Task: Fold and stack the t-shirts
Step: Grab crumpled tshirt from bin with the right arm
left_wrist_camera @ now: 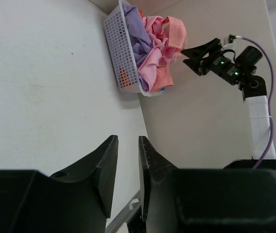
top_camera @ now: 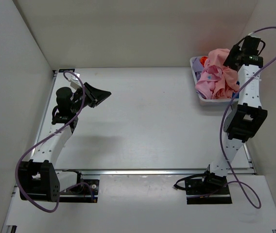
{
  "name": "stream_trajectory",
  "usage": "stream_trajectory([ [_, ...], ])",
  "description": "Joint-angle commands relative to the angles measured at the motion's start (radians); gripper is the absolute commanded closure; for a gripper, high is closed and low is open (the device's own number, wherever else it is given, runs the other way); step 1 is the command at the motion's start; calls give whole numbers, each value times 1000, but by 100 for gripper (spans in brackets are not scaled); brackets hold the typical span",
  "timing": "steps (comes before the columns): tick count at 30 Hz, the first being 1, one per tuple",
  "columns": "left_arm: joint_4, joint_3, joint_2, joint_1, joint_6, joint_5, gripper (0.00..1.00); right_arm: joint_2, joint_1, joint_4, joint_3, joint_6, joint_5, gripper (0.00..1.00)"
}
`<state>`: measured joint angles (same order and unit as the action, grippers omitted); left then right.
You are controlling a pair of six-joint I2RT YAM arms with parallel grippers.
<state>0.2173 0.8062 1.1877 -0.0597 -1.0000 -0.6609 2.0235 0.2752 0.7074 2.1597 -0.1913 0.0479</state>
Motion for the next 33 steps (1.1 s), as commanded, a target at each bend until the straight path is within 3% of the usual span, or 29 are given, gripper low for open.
stream_trajectory([
  [1, 16, -4, -17, 9, -8, 4, 65, 37, 19, 85, -9, 7, 52, 49],
  [11, 17, -9, -16, 15, -11, 0, 65, 95, 32, 113, -52, -16, -34, 52],
  [14, 21, -10, -14, 20, -11, 3, 65, 116, 36, 148, -11, -13, -42, 58],
  [20, 31, -21, -19, 20, -22, -2, 65, 136, 58, 144, -6, -40, -155, 55],
  [22, 36, -30, -17, 18, -23, 6, 65, 141, 65, 148, 2, -40, -200, 66],
  [24, 37, -27, -20, 20, -19, 6, 64, 153, 70, 164, 15, -53, -204, 92],
  [25, 37, -25, -22, 23, -25, 7, 65, 156, 70, 179, 28, -59, -195, 99],
  [33, 34, -25, -19, 21, -19, 6, 64, 97, 75, 153, 199, -82, -167, 100],
])
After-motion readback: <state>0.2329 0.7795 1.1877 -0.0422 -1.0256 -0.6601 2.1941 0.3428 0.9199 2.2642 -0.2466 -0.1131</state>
